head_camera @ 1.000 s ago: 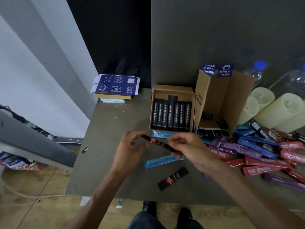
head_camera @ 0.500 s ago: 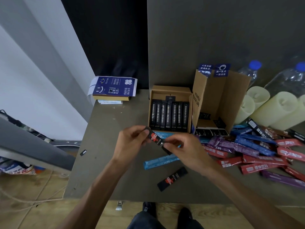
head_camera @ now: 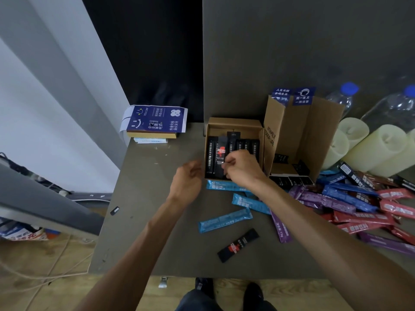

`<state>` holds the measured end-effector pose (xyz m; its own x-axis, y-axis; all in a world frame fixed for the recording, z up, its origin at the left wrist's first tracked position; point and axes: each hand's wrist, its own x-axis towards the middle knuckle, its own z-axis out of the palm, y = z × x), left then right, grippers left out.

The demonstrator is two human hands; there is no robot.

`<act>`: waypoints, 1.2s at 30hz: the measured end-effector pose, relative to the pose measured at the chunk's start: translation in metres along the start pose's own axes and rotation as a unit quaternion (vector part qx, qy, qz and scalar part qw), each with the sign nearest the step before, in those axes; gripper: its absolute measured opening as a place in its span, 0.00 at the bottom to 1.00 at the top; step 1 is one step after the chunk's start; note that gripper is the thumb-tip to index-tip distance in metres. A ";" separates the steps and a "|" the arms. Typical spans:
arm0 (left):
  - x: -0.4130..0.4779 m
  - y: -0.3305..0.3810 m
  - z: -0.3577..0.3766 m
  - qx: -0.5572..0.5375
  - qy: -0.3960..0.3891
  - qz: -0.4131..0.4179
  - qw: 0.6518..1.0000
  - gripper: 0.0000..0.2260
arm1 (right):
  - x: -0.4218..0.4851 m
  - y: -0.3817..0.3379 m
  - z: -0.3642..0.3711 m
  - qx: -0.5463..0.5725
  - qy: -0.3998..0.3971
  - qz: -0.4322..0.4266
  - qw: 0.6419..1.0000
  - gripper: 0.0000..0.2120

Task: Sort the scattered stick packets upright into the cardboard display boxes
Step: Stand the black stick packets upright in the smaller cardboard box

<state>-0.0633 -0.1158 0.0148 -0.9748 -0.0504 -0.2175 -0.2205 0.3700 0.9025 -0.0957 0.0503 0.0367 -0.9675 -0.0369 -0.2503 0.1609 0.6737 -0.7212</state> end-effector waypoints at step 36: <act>-0.025 -0.034 -0.009 0.069 0.014 0.012 0.997 0.16 | -0.058 0.030 -0.014 -0.059 -0.005 -0.030 0.998 0.05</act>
<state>-0.0316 -0.1355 -0.0073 -0.9808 -0.0659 -0.1837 -0.1920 0.4957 0.8470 -0.0377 0.0836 0.0386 -0.9727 -0.0872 -0.2149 0.0771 0.7525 -0.6541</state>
